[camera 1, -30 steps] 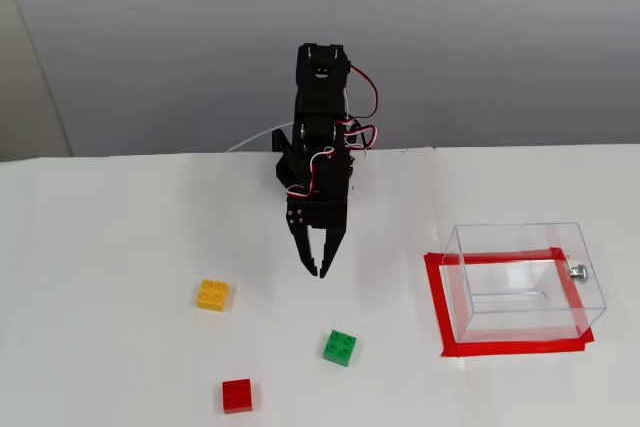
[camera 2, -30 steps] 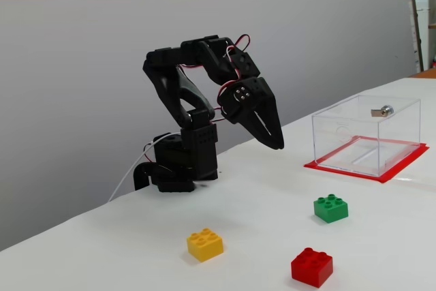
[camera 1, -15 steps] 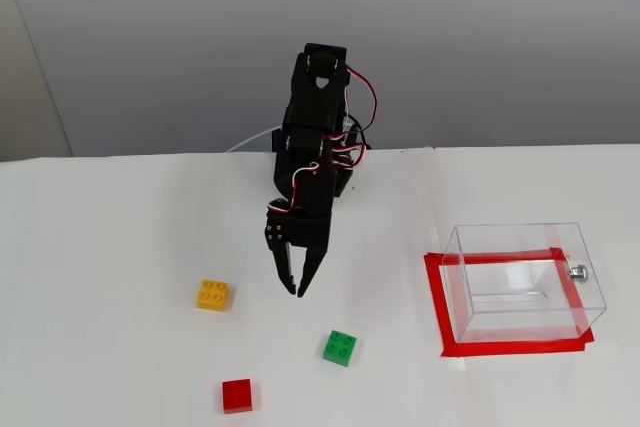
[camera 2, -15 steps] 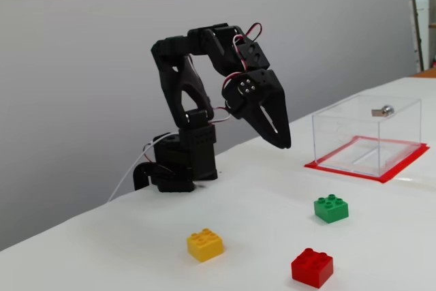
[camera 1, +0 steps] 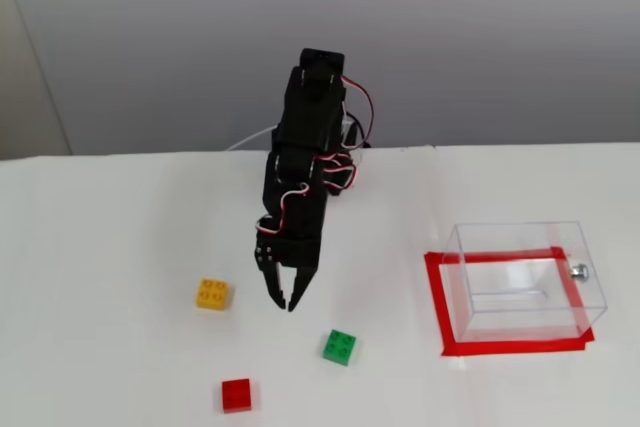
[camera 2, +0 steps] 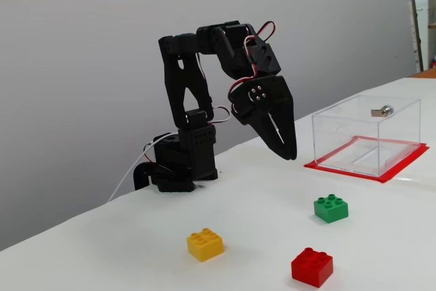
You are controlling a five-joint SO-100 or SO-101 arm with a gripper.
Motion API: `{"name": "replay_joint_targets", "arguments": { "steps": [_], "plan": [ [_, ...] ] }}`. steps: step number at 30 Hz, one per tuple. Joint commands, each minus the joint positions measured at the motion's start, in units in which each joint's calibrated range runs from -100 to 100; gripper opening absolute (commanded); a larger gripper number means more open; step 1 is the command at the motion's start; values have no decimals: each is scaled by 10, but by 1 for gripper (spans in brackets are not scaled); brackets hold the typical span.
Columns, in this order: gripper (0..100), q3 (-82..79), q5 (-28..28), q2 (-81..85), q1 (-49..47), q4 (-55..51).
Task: Pick the red lego brick and place it into the transparent box
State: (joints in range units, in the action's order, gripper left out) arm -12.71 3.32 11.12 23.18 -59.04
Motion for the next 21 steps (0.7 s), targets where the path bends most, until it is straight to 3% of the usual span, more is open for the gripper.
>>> {"name": "replay_joint_targets", "arguments": {
  "steps": [1,12,21],
  "plan": [
    [2,51,14,-34,10,18],
    [2,71,70,-130,31,113],
    [2,174,107,-197,62,118]
  ]
}}
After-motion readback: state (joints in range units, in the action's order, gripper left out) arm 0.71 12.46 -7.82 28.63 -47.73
